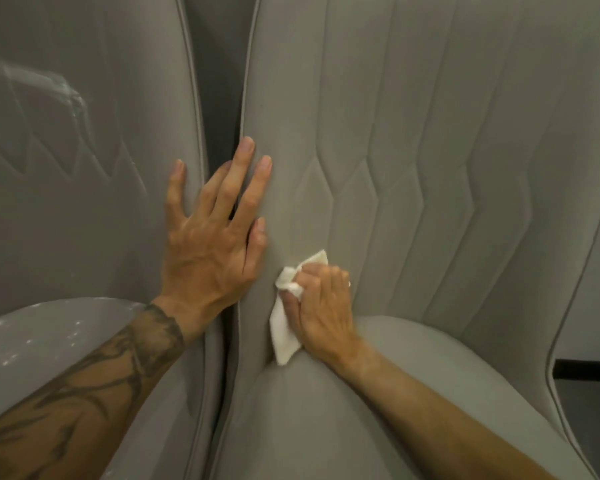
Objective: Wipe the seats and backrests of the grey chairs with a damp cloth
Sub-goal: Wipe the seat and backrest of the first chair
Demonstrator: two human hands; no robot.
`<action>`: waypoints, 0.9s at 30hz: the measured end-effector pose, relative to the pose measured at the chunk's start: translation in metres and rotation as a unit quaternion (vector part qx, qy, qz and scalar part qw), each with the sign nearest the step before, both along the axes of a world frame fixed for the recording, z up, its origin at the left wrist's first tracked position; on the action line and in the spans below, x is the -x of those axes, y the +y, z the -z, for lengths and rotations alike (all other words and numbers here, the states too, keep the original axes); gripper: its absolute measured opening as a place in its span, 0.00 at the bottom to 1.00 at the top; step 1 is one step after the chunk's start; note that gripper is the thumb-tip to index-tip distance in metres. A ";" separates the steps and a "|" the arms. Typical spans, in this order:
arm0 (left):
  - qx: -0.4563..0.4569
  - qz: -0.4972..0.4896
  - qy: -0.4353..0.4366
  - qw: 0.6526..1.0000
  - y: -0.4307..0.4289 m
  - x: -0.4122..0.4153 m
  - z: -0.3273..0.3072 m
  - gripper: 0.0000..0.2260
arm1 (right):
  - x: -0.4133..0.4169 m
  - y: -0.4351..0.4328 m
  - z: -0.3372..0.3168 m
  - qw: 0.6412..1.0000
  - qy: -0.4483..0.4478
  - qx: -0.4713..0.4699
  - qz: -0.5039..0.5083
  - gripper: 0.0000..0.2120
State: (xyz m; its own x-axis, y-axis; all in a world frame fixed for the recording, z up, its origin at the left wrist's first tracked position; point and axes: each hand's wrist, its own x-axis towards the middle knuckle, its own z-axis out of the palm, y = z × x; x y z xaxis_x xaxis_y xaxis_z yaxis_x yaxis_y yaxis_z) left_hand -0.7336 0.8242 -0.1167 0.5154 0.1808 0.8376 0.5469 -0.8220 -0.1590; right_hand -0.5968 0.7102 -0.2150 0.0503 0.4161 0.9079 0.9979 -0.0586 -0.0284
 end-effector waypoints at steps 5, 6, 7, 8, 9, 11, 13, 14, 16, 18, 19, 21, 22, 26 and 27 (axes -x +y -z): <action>0.002 0.005 -0.003 1.000 0.001 0.000 0.000 0.27 | -0.033 0.022 -0.068 0.998 -0.018 -0.037 0.052 0.08; 0.000 0.004 -0.002 1.000 0.002 0.000 -0.001 0.28 | -0.042 0.027 -0.089 0.995 -0.033 -0.062 0.067 0.08; -0.002 0.004 0.002 1.000 0.002 0.000 0.000 0.28 | -0.052 0.034 -0.113 0.990 -0.040 -0.091 0.096 0.09; -0.002 0.002 0.004 1.000 0.002 0.000 -0.001 0.28 | -0.062 0.040 -0.138 0.983 -0.028 -0.123 0.132 0.10; 0.000 0.002 0.005 1.000 0.002 0.000 0.000 0.28 | -0.068 0.047 -0.161 0.974 0.001 -0.156 0.164 0.10; 0.004 0.005 0.006 1.000 0.001 0.000 0.000 0.28 | -0.064 0.057 -0.187 0.956 0.068 -0.211 0.192 0.09; 0.004 0.004 0.006 1.000 0.001 -0.001 -0.001 0.27 | -0.044 0.059 -0.175 0.962 0.075 -0.200 0.167 0.11; 0.005 0.006 0.004 1.000 0.001 -0.002 -0.002 0.27 | -0.032 0.054 -0.157 0.976 0.056 -0.162 0.136 0.11; 0.008 0.008 -0.001 1.000 0.002 -0.001 -0.002 0.27 | -0.016 0.038 -0.132 0.994 0.003 -0.073 0.076 0.09; 0.009 0.006 -0.005 1.000 0.002 -0.001 -0.002 0.28 | -0.030 0.038 -0.157 0.994 -0.038 -0.054 0.083 0.09; 0.010 0.005 -0.005 1.000 0.002 -0.001 -0.001 0.28 | -0.038 0.045 -0.180 0.990 -0.050 -0.071 0.107 0.09; 0.014 0.006 -0.008 1.000 0.003 -0.002 -0.001 0.29 | -0.048 0.062 -0.225 0.979 -0.042 -0.124 0.157 0.13; 0.014 0.007 -0.012 1.000 0.004 -0.002 0.000 0.29 | -0.045 0.066 -0.236 0.976 -0.024 -0.141 0.166 0.15; 0.015 0.018 -0.022 0.999 0.006 -0.004 0.000 0.29 | -0.013 0.050 -0.191 0.990 -0.005 -0.061 0.123 0.17; 0.016 0.019 -0.023 0.999 0.005 -0.003 0.001 0.29 | -0.013 0.044 -0.187 0.993 -0.043 -0.028 0.106 0.16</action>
